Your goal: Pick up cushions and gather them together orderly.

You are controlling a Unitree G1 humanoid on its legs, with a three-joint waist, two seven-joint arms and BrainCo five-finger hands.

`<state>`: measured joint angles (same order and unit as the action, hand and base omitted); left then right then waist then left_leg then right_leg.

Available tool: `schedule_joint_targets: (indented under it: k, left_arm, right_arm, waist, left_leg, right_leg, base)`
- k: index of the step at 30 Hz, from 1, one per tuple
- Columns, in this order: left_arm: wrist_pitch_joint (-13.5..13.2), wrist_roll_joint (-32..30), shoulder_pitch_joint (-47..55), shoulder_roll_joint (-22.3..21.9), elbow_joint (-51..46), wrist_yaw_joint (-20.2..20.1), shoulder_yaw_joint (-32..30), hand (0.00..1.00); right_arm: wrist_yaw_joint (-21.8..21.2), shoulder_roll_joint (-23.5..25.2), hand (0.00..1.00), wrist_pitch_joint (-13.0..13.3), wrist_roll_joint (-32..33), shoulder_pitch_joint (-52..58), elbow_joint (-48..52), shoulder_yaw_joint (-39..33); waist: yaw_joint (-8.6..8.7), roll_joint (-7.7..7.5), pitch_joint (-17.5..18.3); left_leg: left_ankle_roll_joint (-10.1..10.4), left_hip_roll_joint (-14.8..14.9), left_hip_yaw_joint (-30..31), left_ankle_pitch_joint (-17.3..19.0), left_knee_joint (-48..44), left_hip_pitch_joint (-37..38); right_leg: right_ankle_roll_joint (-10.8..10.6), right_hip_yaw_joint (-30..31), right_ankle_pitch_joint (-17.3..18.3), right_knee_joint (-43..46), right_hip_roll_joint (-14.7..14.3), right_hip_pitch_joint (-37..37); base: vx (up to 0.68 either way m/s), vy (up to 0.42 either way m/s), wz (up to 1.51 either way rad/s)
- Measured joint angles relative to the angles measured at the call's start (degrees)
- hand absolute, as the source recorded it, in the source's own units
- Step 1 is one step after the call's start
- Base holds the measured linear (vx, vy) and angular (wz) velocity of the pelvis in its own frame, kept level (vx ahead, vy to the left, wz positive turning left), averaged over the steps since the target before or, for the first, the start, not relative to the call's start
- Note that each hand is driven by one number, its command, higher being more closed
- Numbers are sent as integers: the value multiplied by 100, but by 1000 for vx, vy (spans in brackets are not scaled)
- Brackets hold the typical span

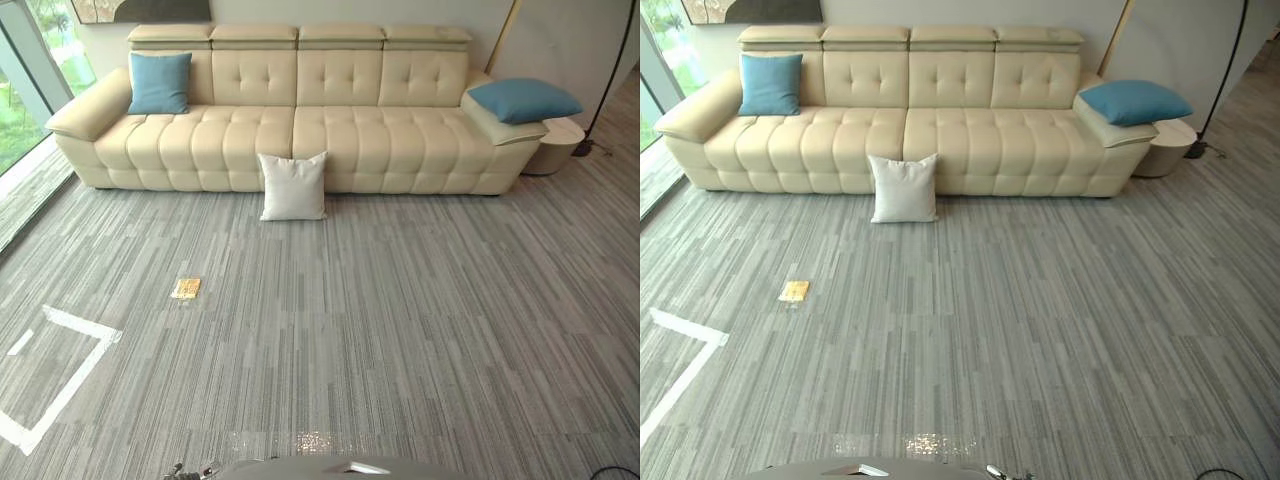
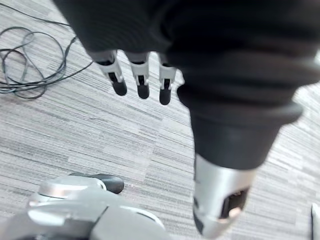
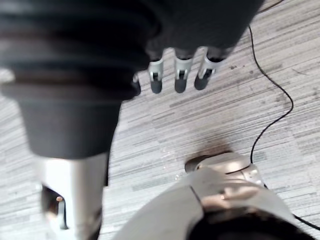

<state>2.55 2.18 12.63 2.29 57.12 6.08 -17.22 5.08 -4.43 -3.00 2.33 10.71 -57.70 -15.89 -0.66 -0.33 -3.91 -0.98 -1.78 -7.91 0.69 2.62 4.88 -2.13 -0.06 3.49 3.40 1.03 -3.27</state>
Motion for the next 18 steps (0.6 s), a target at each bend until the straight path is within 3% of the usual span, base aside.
schedule_joint_targets:
  k: [4,18]
  left_arm:
    - [0,35,-12,-12,49,-3,-113,0]
    - [-47,393,-77,-79,201,24,-298,0]
  right_arm:
    - [45,60,0,0,-49,-38,-34,-135]
    - [59,70,0,17,-45,-186,-170,-377]
  waist:
    - [-71,-27,-25]
    - [-115,-2,-204]
  left_leg:
    - [-26,-8,17,-172,209,137]
    - [12,-15,222,-197,232,259]
  right_leg:
    - [8,-90,-89,-183,3,-136]
    - [3,-412,-85,-383,7,-469]
  base:
    - [109,15,9]
    - [-10,-31,10]
